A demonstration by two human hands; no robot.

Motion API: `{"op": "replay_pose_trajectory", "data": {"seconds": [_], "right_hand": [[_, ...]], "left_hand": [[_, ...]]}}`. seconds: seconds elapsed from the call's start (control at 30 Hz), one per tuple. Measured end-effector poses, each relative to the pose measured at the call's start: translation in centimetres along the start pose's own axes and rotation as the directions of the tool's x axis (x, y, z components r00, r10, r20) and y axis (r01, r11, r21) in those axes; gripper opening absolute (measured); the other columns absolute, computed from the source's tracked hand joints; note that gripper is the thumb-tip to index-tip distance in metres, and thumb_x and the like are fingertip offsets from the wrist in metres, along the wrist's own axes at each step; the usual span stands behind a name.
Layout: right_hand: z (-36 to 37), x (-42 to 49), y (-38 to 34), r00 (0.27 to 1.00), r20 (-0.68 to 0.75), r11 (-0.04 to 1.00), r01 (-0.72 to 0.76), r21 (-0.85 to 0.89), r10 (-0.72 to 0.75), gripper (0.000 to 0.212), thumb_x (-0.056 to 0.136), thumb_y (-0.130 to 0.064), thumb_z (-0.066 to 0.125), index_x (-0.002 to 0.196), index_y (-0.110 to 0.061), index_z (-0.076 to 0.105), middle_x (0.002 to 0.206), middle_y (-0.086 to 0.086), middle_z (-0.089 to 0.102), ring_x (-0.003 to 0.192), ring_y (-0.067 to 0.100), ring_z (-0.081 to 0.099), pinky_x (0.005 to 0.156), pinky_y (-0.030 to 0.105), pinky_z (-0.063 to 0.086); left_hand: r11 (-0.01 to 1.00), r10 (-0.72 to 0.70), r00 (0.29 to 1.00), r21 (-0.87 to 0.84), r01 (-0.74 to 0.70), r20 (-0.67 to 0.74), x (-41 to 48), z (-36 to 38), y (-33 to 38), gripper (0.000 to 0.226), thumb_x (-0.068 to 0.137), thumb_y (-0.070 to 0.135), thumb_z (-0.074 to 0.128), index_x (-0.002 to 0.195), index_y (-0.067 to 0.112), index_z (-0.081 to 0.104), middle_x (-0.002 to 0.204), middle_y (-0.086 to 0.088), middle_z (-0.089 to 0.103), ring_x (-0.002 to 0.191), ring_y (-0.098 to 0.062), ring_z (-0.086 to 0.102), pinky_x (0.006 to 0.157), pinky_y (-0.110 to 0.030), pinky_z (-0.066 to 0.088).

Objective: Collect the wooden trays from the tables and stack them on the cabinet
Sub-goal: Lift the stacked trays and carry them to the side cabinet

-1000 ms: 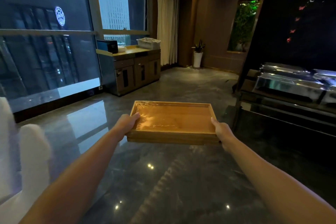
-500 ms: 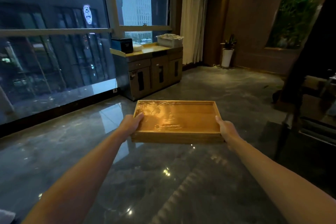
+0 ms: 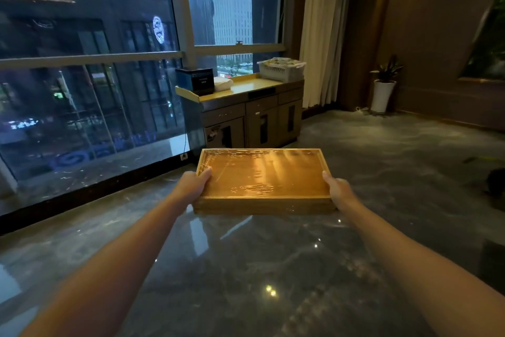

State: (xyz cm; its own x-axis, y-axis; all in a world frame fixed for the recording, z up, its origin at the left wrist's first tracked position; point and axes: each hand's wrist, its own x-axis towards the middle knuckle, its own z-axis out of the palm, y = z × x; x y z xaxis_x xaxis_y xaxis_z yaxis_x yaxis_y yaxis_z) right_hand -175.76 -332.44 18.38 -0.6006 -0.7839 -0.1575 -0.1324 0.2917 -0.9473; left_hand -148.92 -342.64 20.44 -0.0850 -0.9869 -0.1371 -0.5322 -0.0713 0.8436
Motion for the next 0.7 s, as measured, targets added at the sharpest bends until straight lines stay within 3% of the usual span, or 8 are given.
{"op": "replay_pose_trajectory", "data": {"seconds": [0.23,0.4,0.47,0.57,0.7], "right_hand": [[6.4,22.6,-6.7,0.999,-0.035,0.998,0.01,0.069,-0.007,0.053,0.097,-0.038,0.035,0.128,0.004,0.047,0.107,0.011,0.051,0.097,0.026,0.049,0.086,0.038,0.04],[9.1,36.7,-11.4,0.999,-0.051,0.997,0.016,0.074,-0.013,0.052,0.096,-0.036,0.039,0.125,0.006,0.05,0.123,0.021,0.057,0.114,0.035,0.053,0.1,0.044,0.04],[10.4,42.5,-12.3,0.999,-0.051,0.998,0.015,0.063,-0.012,0.05,0.096,-0.034,0.04,0.121,0.007,0.053,0.124,0.023,0.058,0.115,0.036,0.053,0.101,0.045,0.039],[12.5,51.9,-12.5,1.0,-0.025,0.999,-0.001,0.048,0.002,0.049,0.096,-0.035,0.039,0.119,0.005,0.055,0.108,0.018,0.059,0.1,0.03,0.054,0.096,0.043,0.042],[15.2,65.3,-13.5,0.999,0.043,0.998,-0.024,0.053,0.022,0.047,0.096,-0.036,0.037,0.118,0.002,0.055,0.099,0.014,0.055,0.089,0.025,0.051,0.077,0.036,0.04]], "left_hand": [[0.999,0.034,0.999,-0.041,-0.034,0.003,23.9,2.6,8.1,0.05,0.096,0.039,0.04,0.115,-0.004,0.057,0.07,-0.001,0.05,0.061,-0.01,0.047,0.055,-0.022,0.036],[0.998,0.004,1.0,-0.061,-0.004,0.014,38.0,5.1,12.1,0.049,0.096,0.039,0.039,0.115,-0.004,0.056,0.07,-0.002,0.051,0.063,-0.012,0.049,0.059,-0.025,0.039],[0.997,-0.016,1.0,-0.074,0.016,0.008,43.8,6.7,12.9,0.049,0.096,0.039,0.04,0.114,-0.003,0.056,0.07,-0.002,0.051,0.07,-0.017,0.053,0.07,-0.029,0.043],[0.996,-0.05,0.999,-0.077,0.05,-0.004,52.4,9.7,13.8,0.048,0.095,0.039,0.041,0.114,-0.003,0.056,0.074,-0.003,0.053,0.086,-0.022,0.054,0.078,-0.032,0.04],[0.991,-0.094,0.996,-0.1,0.093,-0.008,64.2,13.8,16.0,0.05,0.094,0.04,0.042,0.117,-0.003,0.055,0.097,-0.013,0.06,0.093,-0.025,0.058,0.089,-0.038,0.047]]}}
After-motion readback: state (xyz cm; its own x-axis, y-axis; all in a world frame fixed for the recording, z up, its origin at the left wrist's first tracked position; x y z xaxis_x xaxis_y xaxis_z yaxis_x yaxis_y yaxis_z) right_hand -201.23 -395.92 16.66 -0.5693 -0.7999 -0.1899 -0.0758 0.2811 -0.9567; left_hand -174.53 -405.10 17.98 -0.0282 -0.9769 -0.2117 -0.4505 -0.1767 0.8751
